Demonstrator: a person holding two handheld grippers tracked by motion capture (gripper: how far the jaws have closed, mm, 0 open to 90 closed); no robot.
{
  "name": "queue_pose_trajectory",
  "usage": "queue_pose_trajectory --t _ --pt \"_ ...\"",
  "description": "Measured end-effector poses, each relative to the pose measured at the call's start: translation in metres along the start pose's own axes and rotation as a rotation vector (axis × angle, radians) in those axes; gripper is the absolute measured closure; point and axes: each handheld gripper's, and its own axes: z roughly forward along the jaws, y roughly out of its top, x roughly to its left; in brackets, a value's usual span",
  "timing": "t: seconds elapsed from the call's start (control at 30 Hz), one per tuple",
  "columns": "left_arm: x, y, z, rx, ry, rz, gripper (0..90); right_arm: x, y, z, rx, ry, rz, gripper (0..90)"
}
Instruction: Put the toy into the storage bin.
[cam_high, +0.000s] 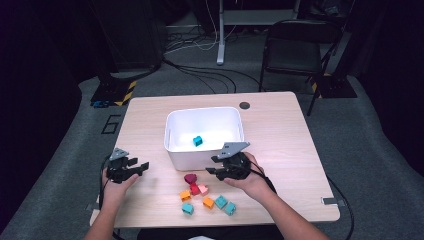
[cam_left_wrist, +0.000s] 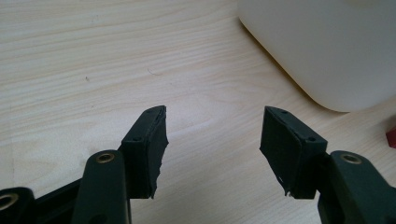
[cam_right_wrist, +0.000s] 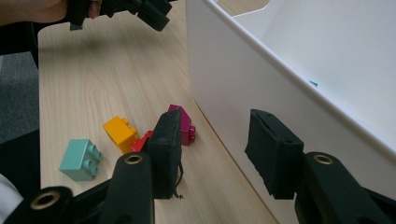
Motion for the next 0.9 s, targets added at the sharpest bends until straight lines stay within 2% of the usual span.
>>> queue_pose_trajectory --t 0.43,0.7,0.8,0.9 --pt "0.0 -0.001 0.0 0.001 0.001 -0.003 40.8 0.009 -0.017 0.017 0.007 0.008 0.009 55.5" --pt "-0.001 -0.001 0.0 0.014 -0.001 -0.001 40.7 0.016 -0.029 0.033 0.032 0.033 0.031 55.5" --pt "-0.001 -0.001 0.001 0.014 -0.001 -0.001 40.7 0.02 -0.031 0.039 0.044 0.041 0.009 55.3" --pt "-0.001 -0.001 0.001 0.018 -0.003 0.001 40.8 0.023 -0.032 0.042 0.053 0.044 0.008 54.9"
